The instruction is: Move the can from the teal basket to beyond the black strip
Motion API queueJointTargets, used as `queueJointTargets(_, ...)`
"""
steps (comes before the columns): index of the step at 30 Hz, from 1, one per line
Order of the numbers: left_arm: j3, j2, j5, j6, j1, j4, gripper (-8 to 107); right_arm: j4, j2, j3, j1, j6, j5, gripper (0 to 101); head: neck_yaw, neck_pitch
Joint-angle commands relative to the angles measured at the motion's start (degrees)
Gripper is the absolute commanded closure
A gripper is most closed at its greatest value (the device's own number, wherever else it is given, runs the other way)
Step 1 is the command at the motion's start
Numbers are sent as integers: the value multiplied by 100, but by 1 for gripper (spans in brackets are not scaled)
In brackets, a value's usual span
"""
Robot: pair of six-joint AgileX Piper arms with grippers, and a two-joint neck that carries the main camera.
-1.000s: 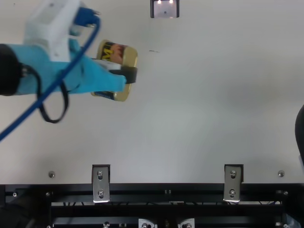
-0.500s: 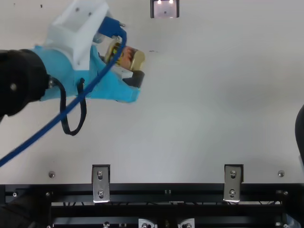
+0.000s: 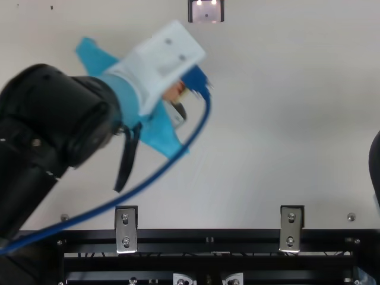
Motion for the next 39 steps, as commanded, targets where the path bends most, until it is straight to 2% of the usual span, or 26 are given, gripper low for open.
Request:
queueJointTargets(1,-73,61,115,352,-98,-128,89,0,0,0,0,0,0,0,-21,-32)
queueJointTargets(8,-320,378,415,1063,-322,-134,89,0,0,0,0,0,0,0,-21,-32)
queueJointTargets(15,-490,729,409,1550,-478,-33,89,0,0,0,0,0,0,0,-21,-32)
queueJointTargets(32,-429,1365,-355,2156,-622,-532,89,0,0,0,0,0,0,0,-21,-32)
queueJointTargets(33,-418,1373,-400,2148,-619,-536,44,0,0,0,0,0,0,0,-21,-32)
queueJointTargets(34,-416,1380,-430,2129,-613,-539,9,0,0,0,0,0,0,0,-21,-32)
queueJointTargets(39,-394,1283,-460,2063,-582,-579,9,0,0,0,0,0,0,0,-21,-32)
